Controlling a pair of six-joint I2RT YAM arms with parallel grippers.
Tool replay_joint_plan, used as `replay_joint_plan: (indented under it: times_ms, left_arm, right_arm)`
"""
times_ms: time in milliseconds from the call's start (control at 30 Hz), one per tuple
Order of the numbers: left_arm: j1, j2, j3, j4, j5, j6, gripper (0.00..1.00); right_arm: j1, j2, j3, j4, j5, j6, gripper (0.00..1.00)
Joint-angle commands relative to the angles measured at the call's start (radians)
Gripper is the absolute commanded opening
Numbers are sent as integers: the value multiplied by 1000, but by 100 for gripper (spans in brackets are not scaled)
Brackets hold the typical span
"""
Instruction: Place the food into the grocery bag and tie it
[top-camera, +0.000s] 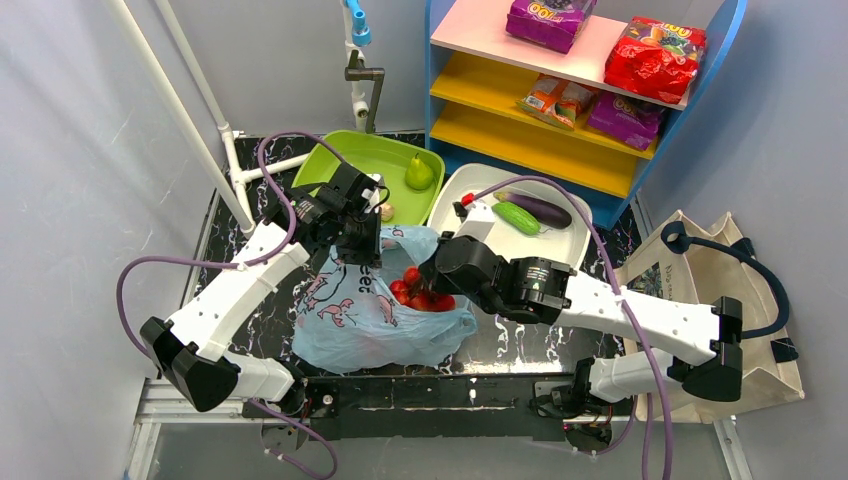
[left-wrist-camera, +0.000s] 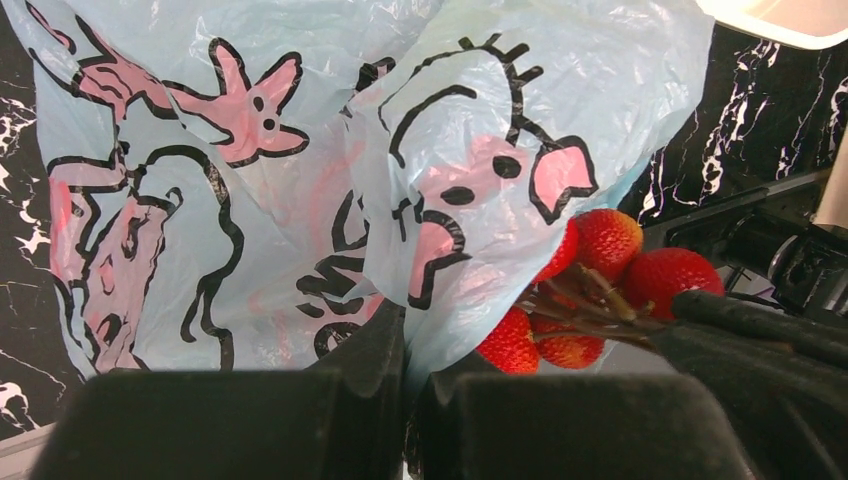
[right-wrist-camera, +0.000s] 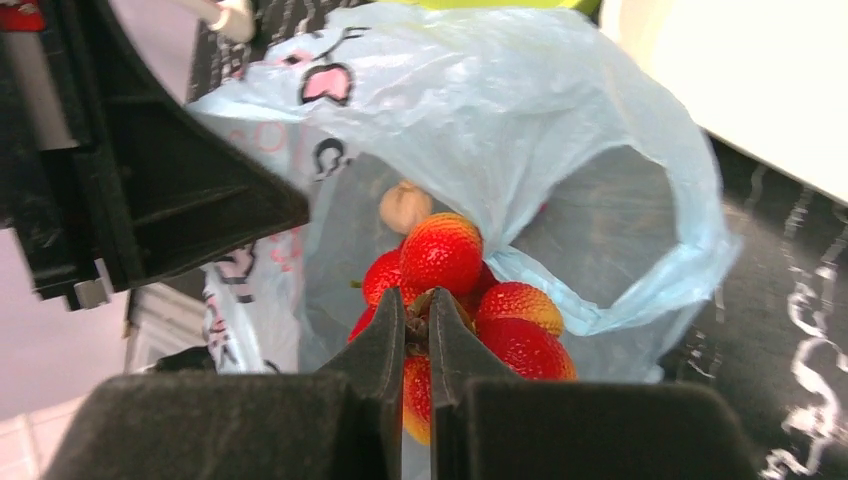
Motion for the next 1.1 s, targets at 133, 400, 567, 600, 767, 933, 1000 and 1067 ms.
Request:
replay_joint_plan:
  times_ms: [133,400,567,600,767,933,1000,1067]
  left_arm:
    - [4,-29,15,3,29,-24,0]
    - [4,-33,16,-16,6,-15,0]
    - [4,-41,11,-16,13,-9,0]
    - [4,-42,8,-13,13,-9,0]
    - [4,-41,-4,-2,21,-10,0]
    - [4,-43,-9,1,18,-8,0]
    - [4,-46,-15,1,18,-6,0]
    - [4,-50,-21,1,18,-6,0]
  right_arm:
    - [2,18,-165,660,-251,-7,1]
    - [-17,123,-189,808,-379,-38,1]
    - [-31,120,-181,749,-518,-182,35]
    - [-31,122,-174,726,-548,-205,44]
    - [-31,162,-94,544,-677,-297,57]
    - [-31,144,10,376,-687,-392,58]
    - [-31,116,49,300,-650,-450,58]
    - [-31,77,87,227,-603,-516,58]
